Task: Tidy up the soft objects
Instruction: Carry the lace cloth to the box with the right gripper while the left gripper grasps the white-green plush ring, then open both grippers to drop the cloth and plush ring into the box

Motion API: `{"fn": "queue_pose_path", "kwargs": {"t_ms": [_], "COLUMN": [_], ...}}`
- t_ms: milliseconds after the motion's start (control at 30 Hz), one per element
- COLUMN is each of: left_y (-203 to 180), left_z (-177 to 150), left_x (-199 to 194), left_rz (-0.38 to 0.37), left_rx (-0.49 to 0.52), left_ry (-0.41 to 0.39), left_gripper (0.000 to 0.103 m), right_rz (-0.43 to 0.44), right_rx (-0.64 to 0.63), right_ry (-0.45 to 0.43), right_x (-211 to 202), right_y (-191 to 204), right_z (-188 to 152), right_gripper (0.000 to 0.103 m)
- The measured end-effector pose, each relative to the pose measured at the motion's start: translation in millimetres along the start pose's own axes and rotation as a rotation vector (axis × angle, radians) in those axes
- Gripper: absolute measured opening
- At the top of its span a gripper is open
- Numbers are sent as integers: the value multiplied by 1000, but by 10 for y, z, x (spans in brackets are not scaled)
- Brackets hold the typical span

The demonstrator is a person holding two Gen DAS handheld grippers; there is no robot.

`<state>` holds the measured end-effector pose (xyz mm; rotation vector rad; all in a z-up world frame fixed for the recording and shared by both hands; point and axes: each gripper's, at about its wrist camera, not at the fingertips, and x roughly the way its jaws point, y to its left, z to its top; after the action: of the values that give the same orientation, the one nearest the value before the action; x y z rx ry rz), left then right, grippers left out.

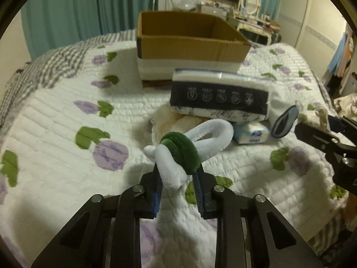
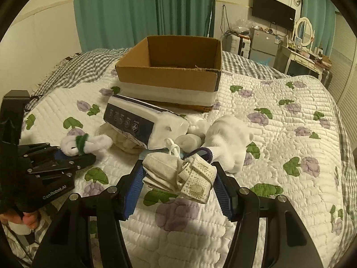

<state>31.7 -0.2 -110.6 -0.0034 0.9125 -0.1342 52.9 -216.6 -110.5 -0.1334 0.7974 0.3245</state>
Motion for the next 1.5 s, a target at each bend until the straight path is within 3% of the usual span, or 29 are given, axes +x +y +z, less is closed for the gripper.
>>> {"fn": "queue_pose_path", "kwargs": {"t_ms": [200, 333, 500, 667, 800, 967, 1267, 1333, 1367, 1400, 1500], "left_y": [-70, -106, -127, -54, 36, 179, 235, 239, 246, 261, 256], "left_z": [140, 382, 912, 1470, 1941, 2266, 2385, 2374, 2375, 2372, 2373], "left_x": [-370, -637, -977, -1037, -760, -220, 740, 862, 908, 941, 851], "left_rz": [24, 20, 35, 39, 85, 83, 33, 5, -2, 3, 15], "left_rx": [32, 54, 90, 88, 96, 84, 129, 128, 127, 121, 102], "left_ry": [-91, -170, -294, -353, -370, -311, -233, -212, -200, -201, -243], "left_gripper": [25, 25, 25, 25, 25, 25, 30, 44, 57, 64, 67], "right_rz": [7, 6, -17, -29, 0, 61, 62, 64, 54, 48, 41], "right_rx": [-13, -33, -82, -112, -109, -55, -53, -64, -61, -55, -35], "right_ry": [-50, -110, -216, -274, -276, -231, -146, -159, -168, -172, -169], "right_x": [-247, -460, -720, -738, -446, 89, 1124, 1222, 1240, 1263, 1258], "right_y": [44, 49, -9, -116, -225, -365, -497, -508, -502, -514, -577], "right_z": [81, 317, 860, 1484, 1998, 2401, 2517, 2495, 2483, 2483, 2500], "right_gripper": [59, 59, 59, 59, 59, 59, 63, 81, 88, 89, 91]}}
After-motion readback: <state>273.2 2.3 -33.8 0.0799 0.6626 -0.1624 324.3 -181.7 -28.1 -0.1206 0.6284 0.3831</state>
